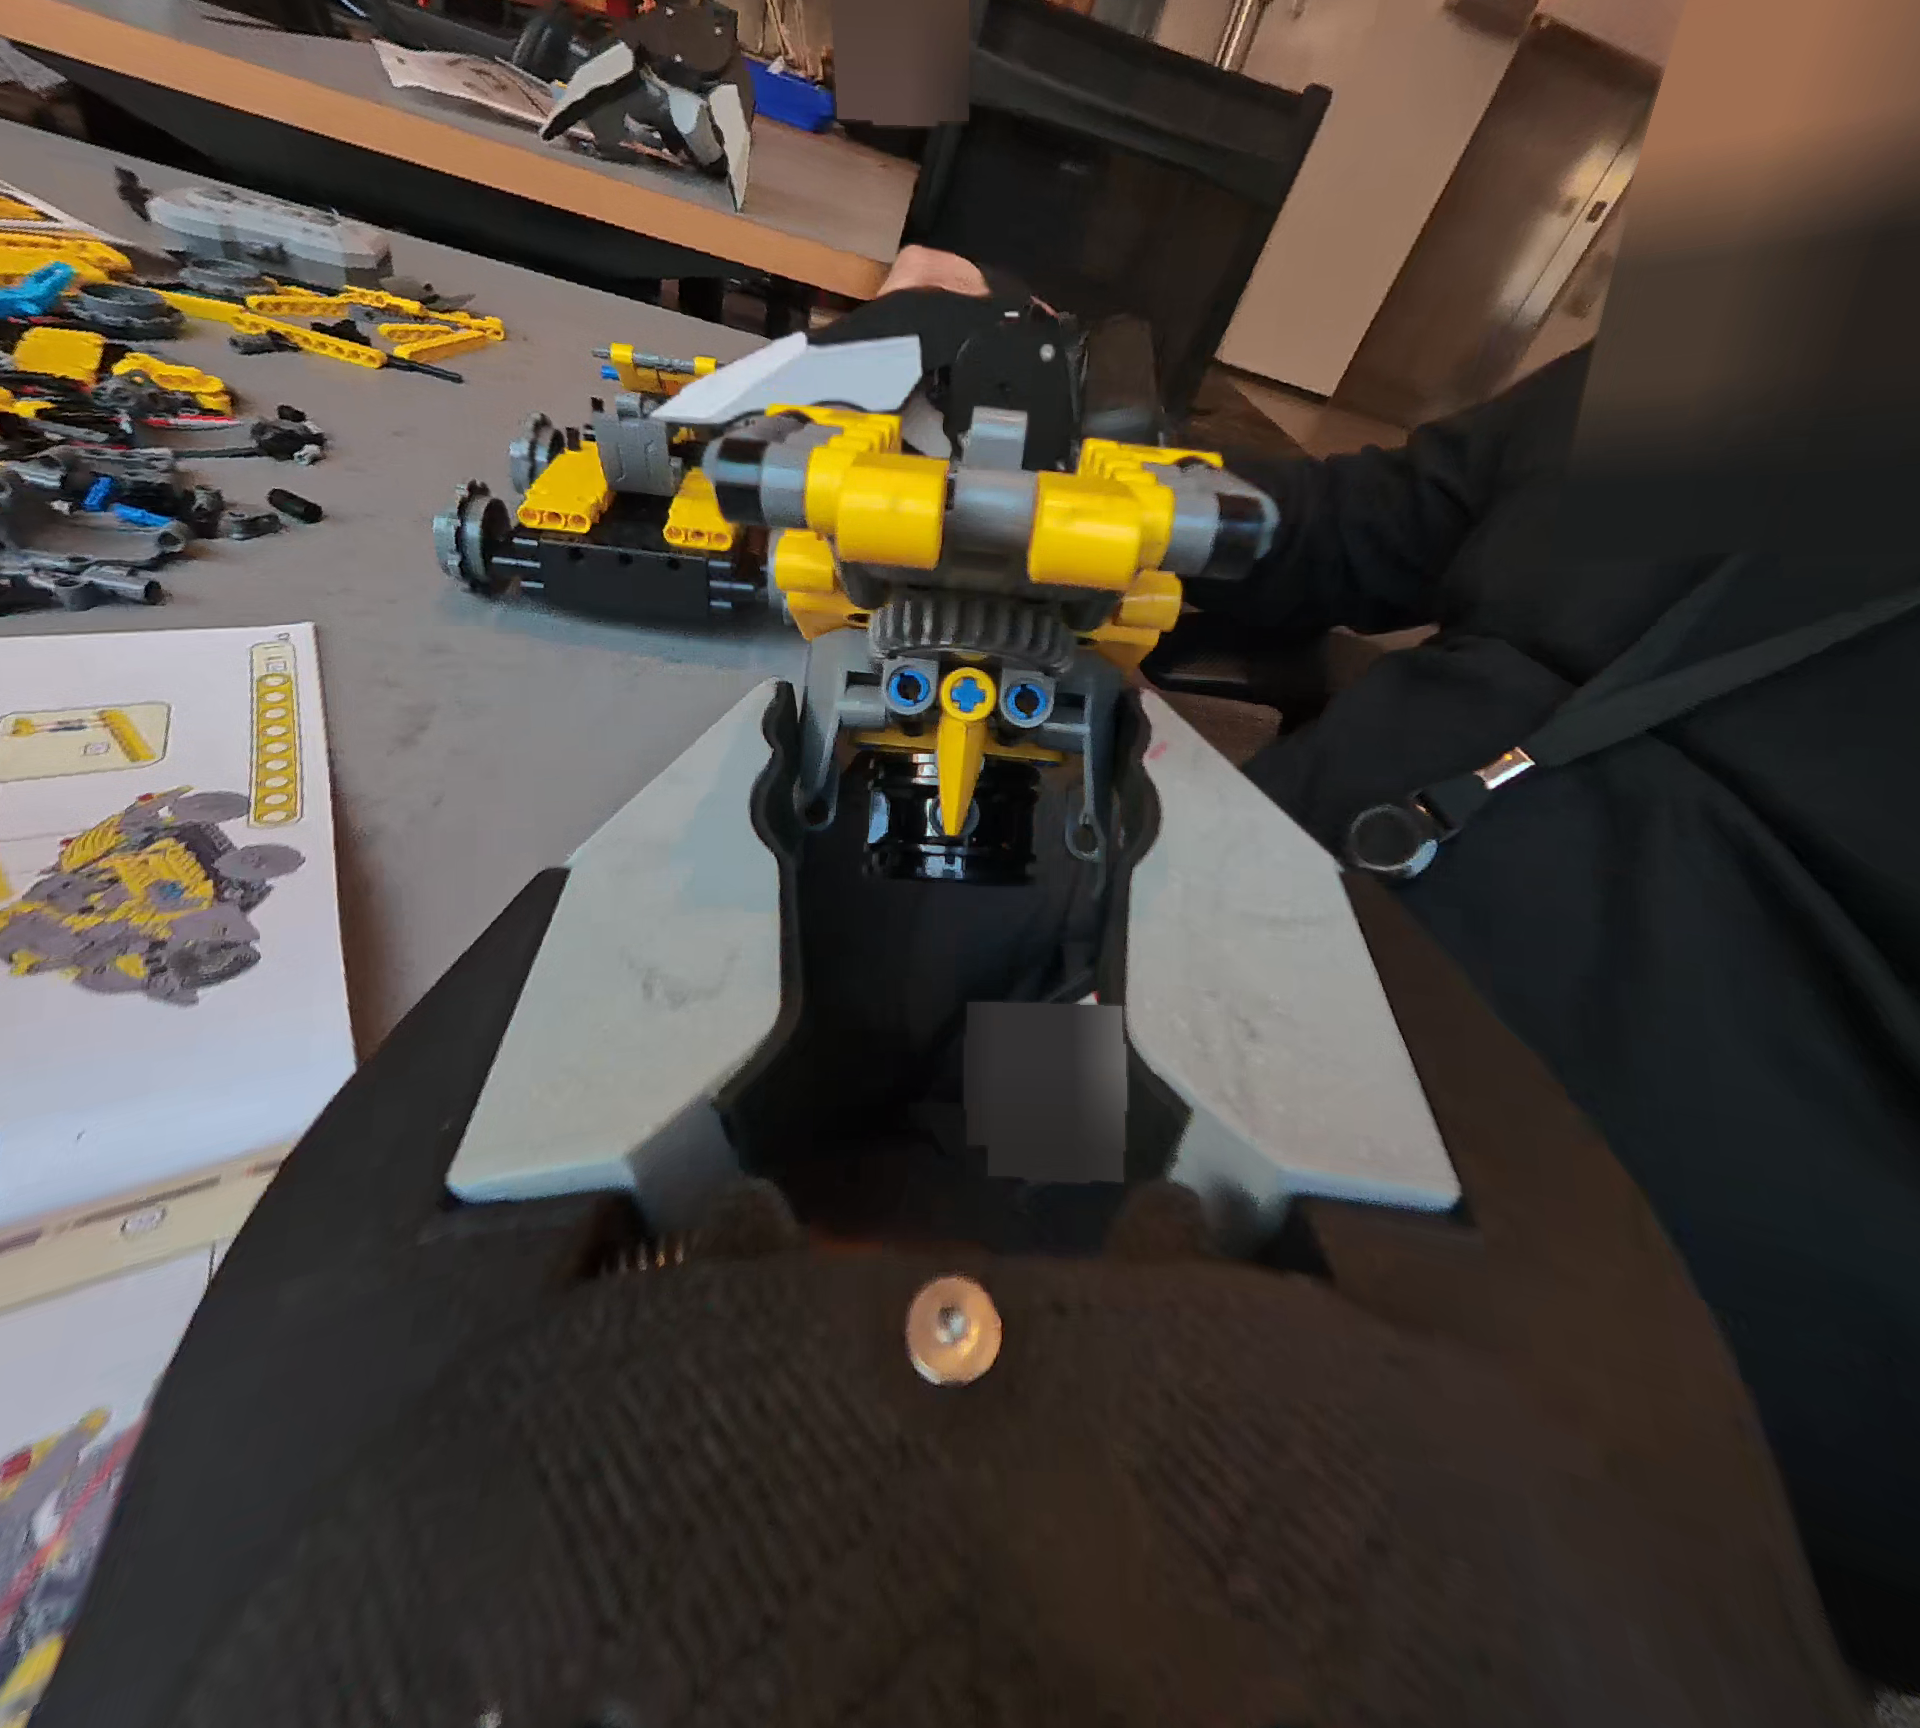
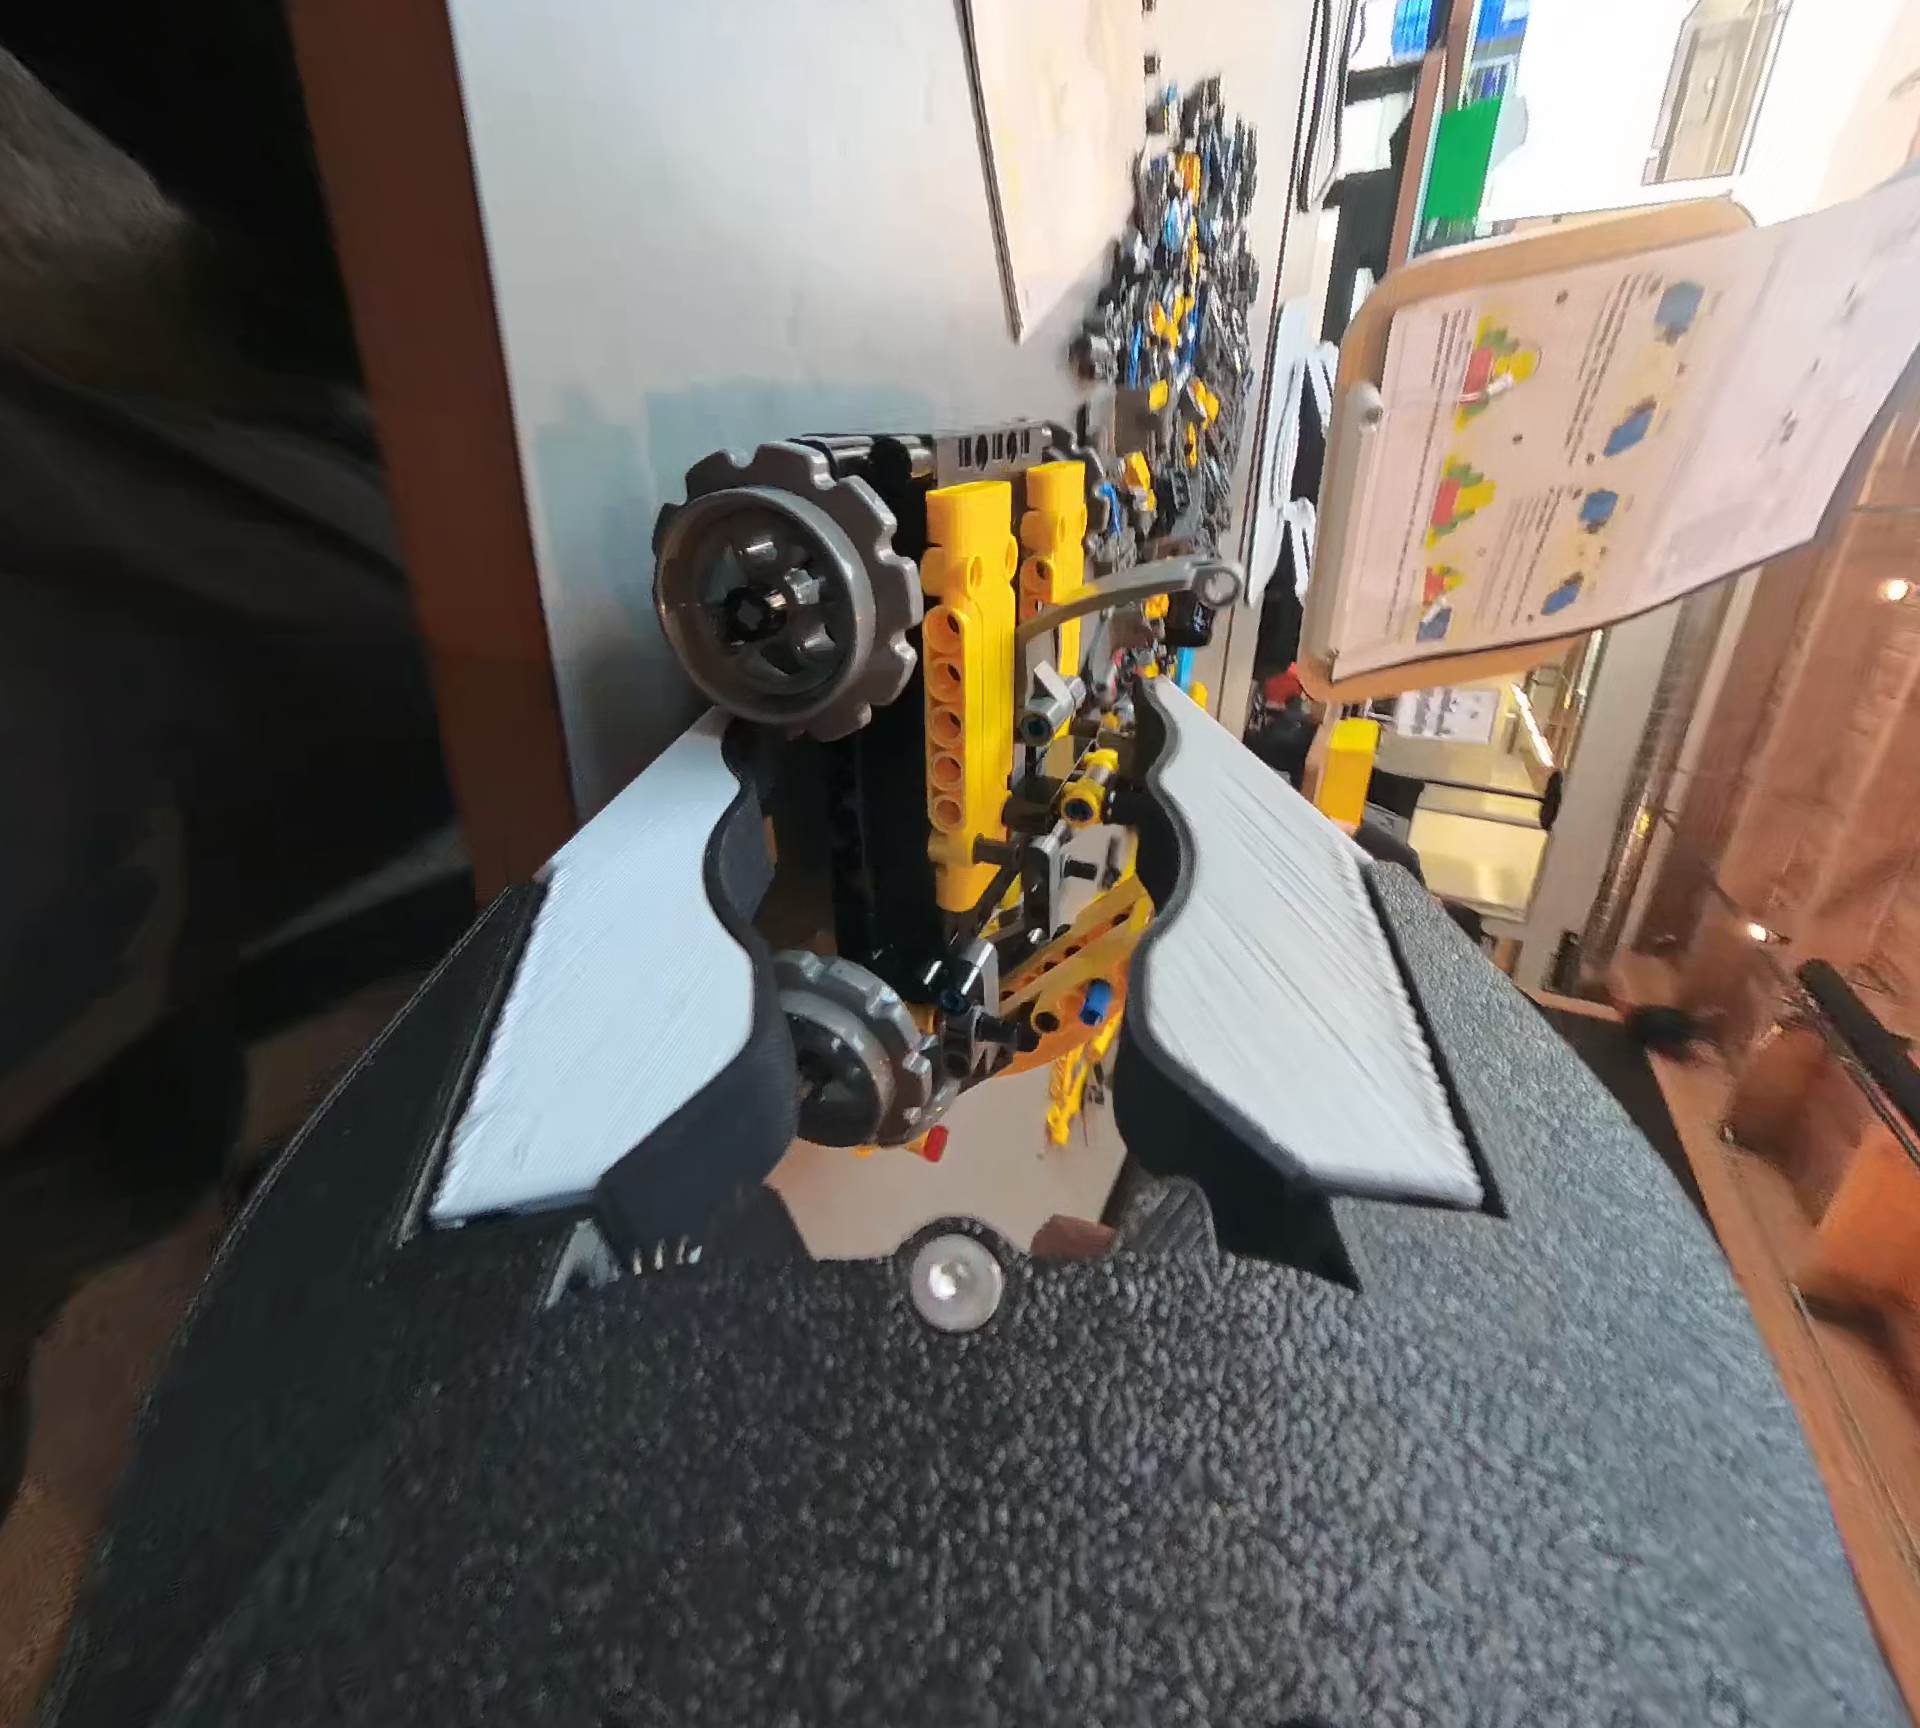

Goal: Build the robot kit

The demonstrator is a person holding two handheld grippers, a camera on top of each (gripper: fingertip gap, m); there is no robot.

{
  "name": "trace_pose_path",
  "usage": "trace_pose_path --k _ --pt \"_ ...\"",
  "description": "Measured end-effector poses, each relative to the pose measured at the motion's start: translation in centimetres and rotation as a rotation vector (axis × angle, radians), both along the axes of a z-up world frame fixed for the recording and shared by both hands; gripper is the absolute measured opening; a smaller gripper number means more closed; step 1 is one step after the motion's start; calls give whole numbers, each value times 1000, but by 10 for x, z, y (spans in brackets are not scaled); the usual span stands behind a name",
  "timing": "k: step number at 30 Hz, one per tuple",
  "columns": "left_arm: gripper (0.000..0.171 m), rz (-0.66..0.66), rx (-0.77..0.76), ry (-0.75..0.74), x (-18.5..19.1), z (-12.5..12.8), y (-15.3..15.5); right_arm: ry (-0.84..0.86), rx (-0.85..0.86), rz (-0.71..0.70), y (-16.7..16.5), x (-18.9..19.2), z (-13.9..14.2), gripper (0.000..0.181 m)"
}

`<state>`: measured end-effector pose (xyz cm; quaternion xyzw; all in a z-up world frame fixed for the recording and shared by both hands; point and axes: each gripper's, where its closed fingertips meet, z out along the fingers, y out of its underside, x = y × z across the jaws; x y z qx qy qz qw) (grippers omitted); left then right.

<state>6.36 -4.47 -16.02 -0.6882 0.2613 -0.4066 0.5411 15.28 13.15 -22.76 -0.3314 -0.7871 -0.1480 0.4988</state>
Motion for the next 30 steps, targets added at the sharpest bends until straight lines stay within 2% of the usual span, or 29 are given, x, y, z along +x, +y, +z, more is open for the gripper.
trace_pose_path --k 5,9,12,15,21,27,30 --pt "59 71 12 21 -21 0 -30 -31 0 -29 13 9 0 71" --pt "59 275 55 -15 -49 3 -54 -71 18 -21 18 27 0 72" --pt "59 458 74 -38 -71 -4 -74 -74 -11 4 17 37 -4 64" --pt "59 522 58 -70 -74 -15 -89 -61 -63 5 17 40 -5 63" --pt "59 584 64 14 -79 -27 -81 -71 -81 12 17 30 -8 57" --pt "59 621 -26 -46 -97 -50 -78 -118 -81 19 17 31 -9 58" --pt "59 651 -3 -20 -103 -51 -78 -161 -75 4 19 35 -8 61"
